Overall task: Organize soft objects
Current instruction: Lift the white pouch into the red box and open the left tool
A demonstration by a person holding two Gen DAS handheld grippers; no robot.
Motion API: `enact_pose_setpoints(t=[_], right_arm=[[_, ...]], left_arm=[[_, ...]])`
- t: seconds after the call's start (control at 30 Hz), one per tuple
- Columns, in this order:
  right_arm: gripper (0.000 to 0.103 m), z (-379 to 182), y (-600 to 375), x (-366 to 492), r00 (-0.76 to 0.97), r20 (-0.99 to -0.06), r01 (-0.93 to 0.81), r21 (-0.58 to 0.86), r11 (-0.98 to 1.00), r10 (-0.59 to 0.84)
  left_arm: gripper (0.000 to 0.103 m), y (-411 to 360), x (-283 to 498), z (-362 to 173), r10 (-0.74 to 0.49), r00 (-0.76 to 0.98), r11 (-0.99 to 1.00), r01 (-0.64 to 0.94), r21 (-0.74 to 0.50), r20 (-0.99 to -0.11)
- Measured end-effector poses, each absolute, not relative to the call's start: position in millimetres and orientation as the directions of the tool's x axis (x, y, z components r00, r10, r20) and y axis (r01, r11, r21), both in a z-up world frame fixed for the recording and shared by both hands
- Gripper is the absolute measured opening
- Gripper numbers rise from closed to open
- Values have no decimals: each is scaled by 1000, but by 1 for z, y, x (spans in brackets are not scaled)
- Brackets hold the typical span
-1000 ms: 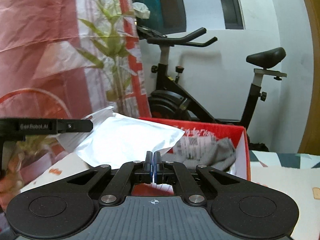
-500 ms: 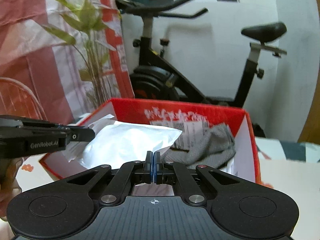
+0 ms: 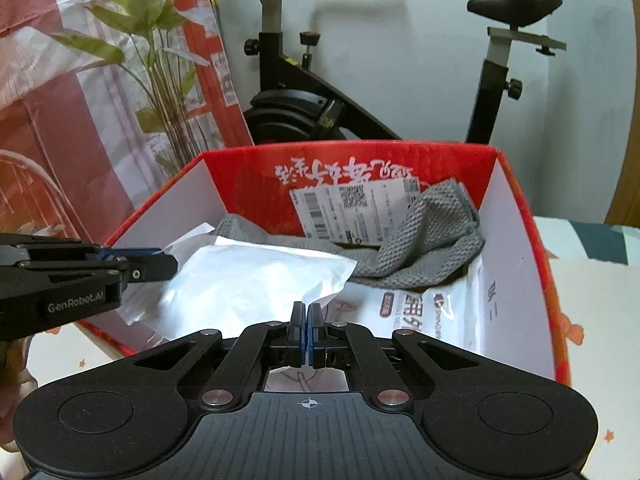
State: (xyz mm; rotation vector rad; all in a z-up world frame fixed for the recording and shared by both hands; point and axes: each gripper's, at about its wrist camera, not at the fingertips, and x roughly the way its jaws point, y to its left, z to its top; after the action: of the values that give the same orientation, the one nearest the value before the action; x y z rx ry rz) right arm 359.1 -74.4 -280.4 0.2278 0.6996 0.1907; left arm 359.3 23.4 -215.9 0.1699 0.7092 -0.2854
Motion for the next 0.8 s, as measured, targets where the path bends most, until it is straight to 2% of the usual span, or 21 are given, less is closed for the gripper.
enact_pose_setpoints(t=[0.1, 0.17, 0.2, 0.27, 0.3, 0.37, 0.4, 0.43, 0.5, 0.57, 0.67, 0.73, 0.8], right_arm=[[9, -281, -75, 358, 747, -623, -82, 262, 962, 233], [13, -277, -75, 355, 758, -617, -75, 242, 967, 213], [15, -274, -76, 352, 763, -611, -75, 236, 969, 208], [31, -267, -77, 345, 782, -592, -72, 225, 972, 195], [35, -265, -78, 343, 787, -588, -68, 217, 974, 186], [49, -261, -81, 336, 801, -569, -71, 216, 974, 185], [53, -258, -82, 334, 804, -565, -69, 216, 974, 183], [63, -257, -83, 331, 807, -564, -61, 211, 976, 173], [71, -253, -85, 325, 816, -555, -54, 205, 977, 161], [83, -250, -85, 319, 825, -544, -48, 197, 979, 150], [97, -246, -87, 309, 838, -527, -41, 199, 979, 142], [103, -243, -88, 303, 844, -518, -37, 202, 979, 138], [103, -240, -89, 296, 850, -511, -31, 199, 980, 131]], left_arm=[[17, 23, 354, -211, -211, 728, 946, 321, 53, -652], [39, 23, 349, -207, -217, 739, 946, 322, 51, -638], [45, 23, 346, -204, -221, 745, 946, 321, 48, -629], [62, 23, 337, -198, -221, 766, 947, 316, 55, -604], [66, 22, 332, -194, -219, 776, 947, 315, 62, -591], [86, 21, 324, -190, -213, 791, 949, 306, 69, -573], [91, 21, 320, -188, -213, 797, 951, 302, 67, -564], [96, 22, 316, -186, -214, 804, 952, 298, 65, -555], [100, 23, 309, -183, -210, 812, 954, 292, 68, -544], [103, 24, 304, -180, -206, 816, 955, 289, 72, -540], [103, 29, 298, -179, -212, 811, 958, 283, 47, -545], [103, 33, 296, -179, -211, 808, 964, 266, 21, -550], [103, 37, 292, -179, -201, 812, 970, 243, 4, -548]])
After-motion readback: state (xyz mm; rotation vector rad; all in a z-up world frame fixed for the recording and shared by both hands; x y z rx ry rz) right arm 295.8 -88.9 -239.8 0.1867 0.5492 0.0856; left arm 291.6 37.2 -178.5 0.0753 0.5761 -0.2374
